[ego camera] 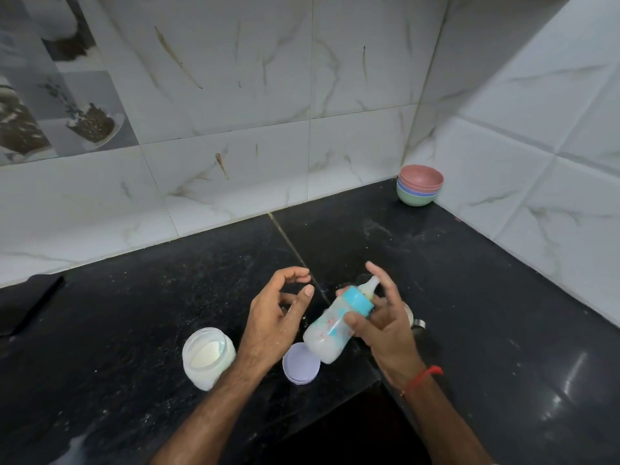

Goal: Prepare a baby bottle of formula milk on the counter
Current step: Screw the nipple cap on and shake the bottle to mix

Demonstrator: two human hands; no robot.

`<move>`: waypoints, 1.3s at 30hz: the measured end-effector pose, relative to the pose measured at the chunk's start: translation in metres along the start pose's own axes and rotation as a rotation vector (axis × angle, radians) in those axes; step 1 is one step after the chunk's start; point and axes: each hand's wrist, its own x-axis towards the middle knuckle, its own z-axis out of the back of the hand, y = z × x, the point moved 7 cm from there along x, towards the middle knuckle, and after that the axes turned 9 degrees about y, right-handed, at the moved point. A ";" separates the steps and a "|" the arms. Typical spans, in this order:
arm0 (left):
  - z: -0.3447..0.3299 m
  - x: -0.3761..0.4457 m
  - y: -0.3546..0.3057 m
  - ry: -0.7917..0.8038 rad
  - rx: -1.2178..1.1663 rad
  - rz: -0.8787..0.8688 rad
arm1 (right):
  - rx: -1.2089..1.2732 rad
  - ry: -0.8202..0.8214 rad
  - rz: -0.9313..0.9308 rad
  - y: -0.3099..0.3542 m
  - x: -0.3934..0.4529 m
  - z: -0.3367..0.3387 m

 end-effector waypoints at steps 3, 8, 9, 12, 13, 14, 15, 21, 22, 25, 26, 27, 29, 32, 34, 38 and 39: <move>0.003 0.000 -0.001 -0.009 -0.016 -0.003 | 0.384 -0.320 0.159 0.007 0.000 0.028; 0.006 -0.001 0.001 -0.013 -0.010 -0.001 | 0.365 -0.365 0.126 0.007 0.004 0.039; 0.005 -0.001 0.001 -0.009 -0.005 -0.001 | 0.211 -0.239 0.064 0.008 0.005 0.026; 0.002 0.000 0.000 0.000 0.015 -0.010 | -0.142 0.071 -0.053 0.002 0.003 -0.006; 0.002 0.000 0.000 0.001 0.016 -0.013 | -0.159 0.051 -0.054 0.000 0.003 -0.005; 0.002 0.000 0.000 0.000 0.017 -0.016 | -0.155 0.005 -0.048 0.001 0.004 -0.003; 0.002 -0.001 0.000 -0.001 0.017 -0.016 | -0.150 -0.041 -0.045 0.002 0.006 0.000; 0.005 -0.004 0.006 0.000 0.013 0.010 | -0.225 -0.090 -0.067 -0.002 0.022 0.008; 0.006 -0.005 0.007 -0.003 0.010 0.013 | -0.260 -0.088 -0.071 -0.003 0.027 0.008; 0.010 -0.007 0.009 -0.016 0.008 0.013 | -0.363 -0.052 -0.085 -0.014 0.050 0.009; 0.012 -0.007 0.011 -0.022 0.008 0.016 | -0.407 -0.049 -0.085 -0.019 0.059 0.010; 0.015 -0.008 0.012 -0.030 0.011 0.019 | -0.451 -0.055 -0.080 -0.022 0.069 0.012; 0.023 -0.010 0.016 -0.053 0.023 0.026 | -0.543 -0.080 -0.077 -0.030 0.089 0.015; 0.039 -0.016 0.022 -0.101 0.007 0.039 | -0.623 -0.129 -0.102 -0.044 0.114 0.021; 0.050 -0.020 0.026 -0.132 0.008 0.041 | -0.673 -0.134 -0.148 -0.057 0.126 0.025; 0.067 -0.029 0.034 -0.171 0.002 0.067 | -0.767 -0.129 -0.221 -0.086 0.138 0.035; 0.071 -0.031 0.036 -0.178 0.005 0.072 | -0.784 -0.122 -0.230 -0.092 0.139 0.036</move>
